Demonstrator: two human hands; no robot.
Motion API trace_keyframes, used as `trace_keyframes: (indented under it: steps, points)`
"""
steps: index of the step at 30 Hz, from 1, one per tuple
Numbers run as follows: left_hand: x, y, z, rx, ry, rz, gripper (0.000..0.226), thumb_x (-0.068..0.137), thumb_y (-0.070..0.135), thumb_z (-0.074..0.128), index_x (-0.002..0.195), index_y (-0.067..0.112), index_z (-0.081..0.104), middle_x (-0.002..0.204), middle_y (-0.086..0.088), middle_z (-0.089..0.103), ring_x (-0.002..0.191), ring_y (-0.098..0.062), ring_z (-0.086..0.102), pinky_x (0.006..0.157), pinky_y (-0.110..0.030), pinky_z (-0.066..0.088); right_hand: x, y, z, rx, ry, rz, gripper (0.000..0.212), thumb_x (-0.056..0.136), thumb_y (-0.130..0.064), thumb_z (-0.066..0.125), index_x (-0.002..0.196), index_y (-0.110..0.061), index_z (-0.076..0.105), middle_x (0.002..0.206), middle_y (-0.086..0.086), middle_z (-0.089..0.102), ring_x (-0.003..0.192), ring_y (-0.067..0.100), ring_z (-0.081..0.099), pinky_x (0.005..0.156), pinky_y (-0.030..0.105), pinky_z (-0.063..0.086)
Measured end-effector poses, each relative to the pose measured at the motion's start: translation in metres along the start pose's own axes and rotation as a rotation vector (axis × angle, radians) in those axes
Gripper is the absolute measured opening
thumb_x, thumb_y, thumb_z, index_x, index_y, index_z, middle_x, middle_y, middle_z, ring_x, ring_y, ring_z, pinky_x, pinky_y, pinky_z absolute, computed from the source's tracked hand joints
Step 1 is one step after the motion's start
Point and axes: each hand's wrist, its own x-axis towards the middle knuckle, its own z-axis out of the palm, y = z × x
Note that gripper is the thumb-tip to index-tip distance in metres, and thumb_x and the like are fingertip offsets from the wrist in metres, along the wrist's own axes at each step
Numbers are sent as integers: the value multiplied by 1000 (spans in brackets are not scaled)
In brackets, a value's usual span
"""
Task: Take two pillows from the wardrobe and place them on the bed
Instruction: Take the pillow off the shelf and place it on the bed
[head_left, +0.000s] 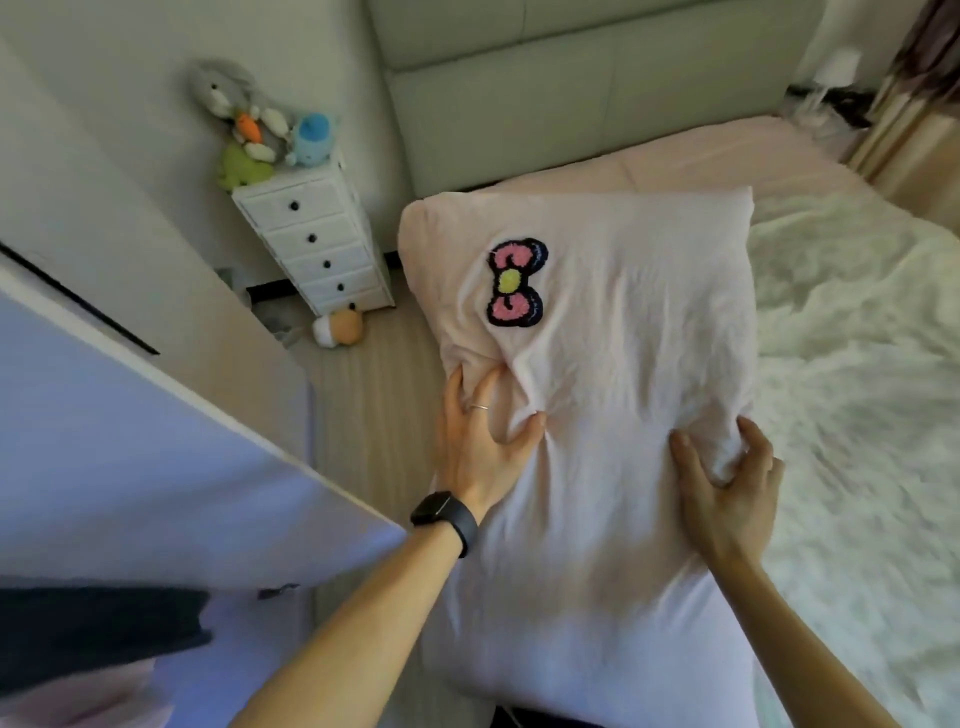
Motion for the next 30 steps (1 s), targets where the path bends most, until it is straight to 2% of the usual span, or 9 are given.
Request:
trace_keyframes:
  steps: [3,6,9,13,18,22,25,28,30]
  points:
    - [48,6,10,-2,-39,11,69,75,64,67,137,44,46,157,6,21,144,-15,29,112,-42,39,32,-15,10,-18,18,23,67,84,-59,67,140,-39,37,134,4,44,117,28,55,97,43,42]
    - [87,10,16,0,-76,-4,69,75,64,67,137,45,45,156,11,21,142,-16,32,111,-40,40,59,-28,22,-28,23,38,65,84,-62,64,139,-42,36,135,3,44,115,27,56,97,44,43]
    - [120,9,19,2,-104,-36,70,75,63,69,137,44,45,156,9,23,140,-18,35,108,-36,38,78,-39,35,-45,18,56,65,84,-66,61,139,-46,34,135,3,42,114,28,57,96,47,45]
    - [171,0,27,11,-160,-80,68,78,57,73,138,41,46,156,4,26,140,-20,36,112,-41,37,102,-51,60,-56,14,62,65,82,-70,58,138,-49,32,138,4,41,121,31,55,95,50,48]
    - [236,-3,49,48,-268,-56,66,79,56,74,136,39,47,150,1,33,133,-22,43,100,-33,39,130,-63,86,-69,64,141,65,81,-73,56,137,-51,30,134,3,41,116,28,58,92,46,50]
    - [281,12,85,57,-448,-21,69,78,59,72,138,39,46,152,1,32,134,-25,44,105,-40,42,145,-65,82,-32,175,235,64,81,-71,58,136,-51,30,128,-2,40,105,23,60,88,46,52]
    - [292,30,127,51,-587,51,69,81,54,73,142,34,46,153,-2,30,136,-25,43,103,-32,38,145,-54,64,-28,295,329,66,83,-67,59,138,-47,31,122,-3,38,90,19,59,78,38,48]
    - [282,50,171,55,-740,133,71,83,54,73,144,31,45,154,-3,29,135,-24,43,99,-29,36,134,-36,41,-30,426,423,71,81,-66,61,141,-44,29,121,-1,39,100,26,61,77,37,45]
    - [273,57,199,63,-801,139,74,83,57,71,146,29,43,155,-4,27,137,-24,41,102,-31,36,126,-15,29,-36,471,453,86,78,-67,66,148,-42,22,132,7,43,115,32,55,91,43,47]
